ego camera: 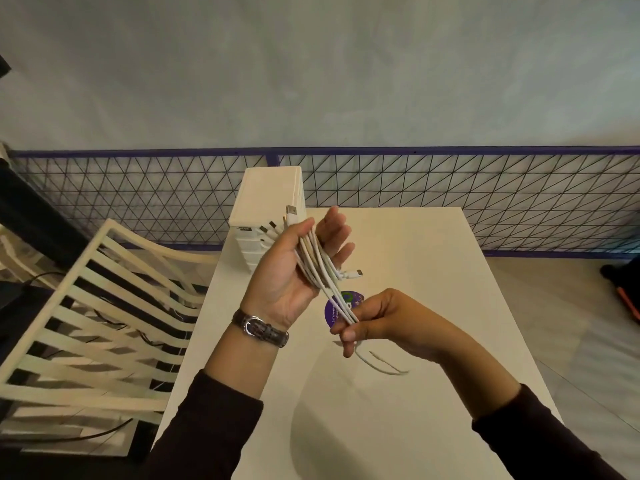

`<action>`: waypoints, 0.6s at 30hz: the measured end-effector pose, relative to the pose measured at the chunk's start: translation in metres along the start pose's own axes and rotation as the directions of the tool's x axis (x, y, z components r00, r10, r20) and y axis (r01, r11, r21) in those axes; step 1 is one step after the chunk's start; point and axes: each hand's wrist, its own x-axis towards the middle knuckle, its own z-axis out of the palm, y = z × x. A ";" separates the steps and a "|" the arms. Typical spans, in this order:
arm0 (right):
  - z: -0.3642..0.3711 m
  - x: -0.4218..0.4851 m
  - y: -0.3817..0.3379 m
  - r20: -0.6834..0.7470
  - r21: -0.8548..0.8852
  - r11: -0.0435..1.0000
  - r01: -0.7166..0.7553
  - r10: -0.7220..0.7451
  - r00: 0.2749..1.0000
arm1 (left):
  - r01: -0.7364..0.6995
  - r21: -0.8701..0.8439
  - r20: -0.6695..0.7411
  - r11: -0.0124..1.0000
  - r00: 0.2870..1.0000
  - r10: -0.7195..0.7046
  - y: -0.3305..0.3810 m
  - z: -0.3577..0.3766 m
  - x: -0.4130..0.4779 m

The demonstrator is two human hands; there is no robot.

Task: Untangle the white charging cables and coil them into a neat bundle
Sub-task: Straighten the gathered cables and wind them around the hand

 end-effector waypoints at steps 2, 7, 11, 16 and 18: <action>0.000 0.003 0.005 -0.043 -0.098 0.995 -0.004 -0.001 0.999 | 0.076 -0.012 0.040 0.997 0.996 -0.075 -0.001 -0.002 -0.004; -0.012 0.010 0.017 0.027 -0.792 0.549 0.266 -0.404 0.915 | 0.297 0.137 0.262 0.945 0.909 -0.324 -0.003 -0.019 -0.014; -0.028 0.012 0.009 0.235 -0.939 0.122 0.321 -0.455 0.859 | 0.357 0.374 0.255 0.856 0.848 -0.464 0.000 -0.026 -0.019; -0.034 0.017 -0.008 0.283 -0.957 -0.059 0.284 -0.414 0.865 | 0.374 0.572 0.215 0.730 0.791 -0.573 0.000 -0.031 -0.019; -0.036 0.019 -0.014 0.327 -0.944 -0.081 0.321 -0.383 0.864 | 0.365 0.671 0.154 0.646 0.784 -0.602 -0.001 -0.027 -0.019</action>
